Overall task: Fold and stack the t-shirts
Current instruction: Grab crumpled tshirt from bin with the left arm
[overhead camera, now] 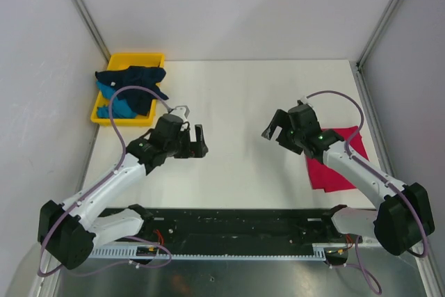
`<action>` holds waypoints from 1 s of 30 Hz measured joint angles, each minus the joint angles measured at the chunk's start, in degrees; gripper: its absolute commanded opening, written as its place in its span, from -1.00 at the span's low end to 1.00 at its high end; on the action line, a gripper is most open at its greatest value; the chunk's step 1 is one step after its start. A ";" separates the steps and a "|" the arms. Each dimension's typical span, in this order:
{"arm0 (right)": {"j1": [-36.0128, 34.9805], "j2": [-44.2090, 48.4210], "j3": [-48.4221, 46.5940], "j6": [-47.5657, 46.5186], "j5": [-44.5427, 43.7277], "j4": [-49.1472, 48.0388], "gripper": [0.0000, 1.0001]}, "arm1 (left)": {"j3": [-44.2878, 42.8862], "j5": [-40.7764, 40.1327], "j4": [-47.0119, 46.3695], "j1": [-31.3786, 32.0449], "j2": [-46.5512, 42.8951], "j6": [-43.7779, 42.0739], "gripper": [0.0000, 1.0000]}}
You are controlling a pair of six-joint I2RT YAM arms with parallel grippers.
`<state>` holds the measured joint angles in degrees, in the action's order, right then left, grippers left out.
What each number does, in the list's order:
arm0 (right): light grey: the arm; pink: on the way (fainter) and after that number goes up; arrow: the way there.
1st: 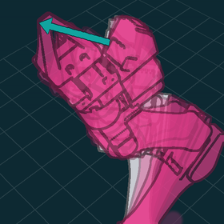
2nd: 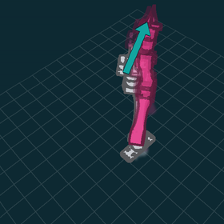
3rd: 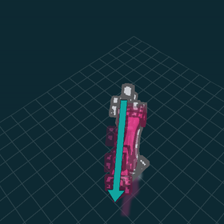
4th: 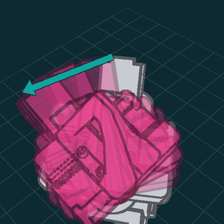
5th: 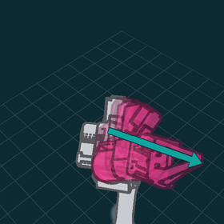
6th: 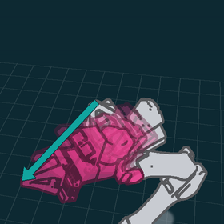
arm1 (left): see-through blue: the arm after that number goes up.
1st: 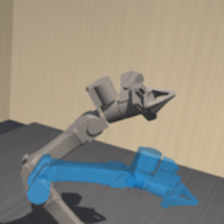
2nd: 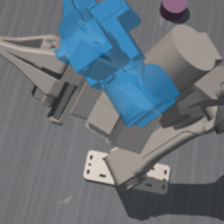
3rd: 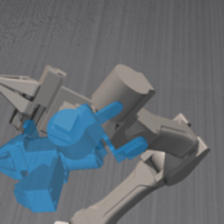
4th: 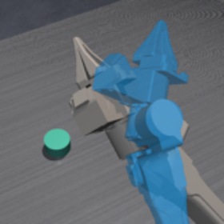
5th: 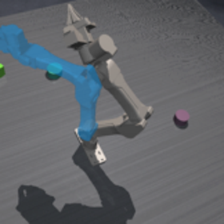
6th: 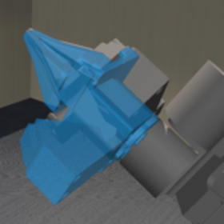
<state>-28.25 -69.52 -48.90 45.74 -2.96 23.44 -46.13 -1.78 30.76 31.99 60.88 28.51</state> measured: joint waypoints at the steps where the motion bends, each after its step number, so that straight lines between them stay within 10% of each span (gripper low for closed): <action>1: 0.00 0.11 0.00 -0.17 0.02 0.00 0.99 | -0.35 -0.28 0.15 0.00 0.00 0.04 0.99; 10: 1.01 1.92 0.00 -1.42 0.46 0.31 0.99 | -10.14 -4.22 0.44 -3.04 4.55 2.03 0.99; 30: 1.55 3.32 -0.02 -4.09 2.38 2.40 0.99 | -50.12 -6.91 -2.62 -37.73 51.28 5.66 0.99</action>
<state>-26.70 -66.19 -48.93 41.65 -0.58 25.85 -96.25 -8.69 28.14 -5.74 112.16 34.17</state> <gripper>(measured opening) 0.992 0.994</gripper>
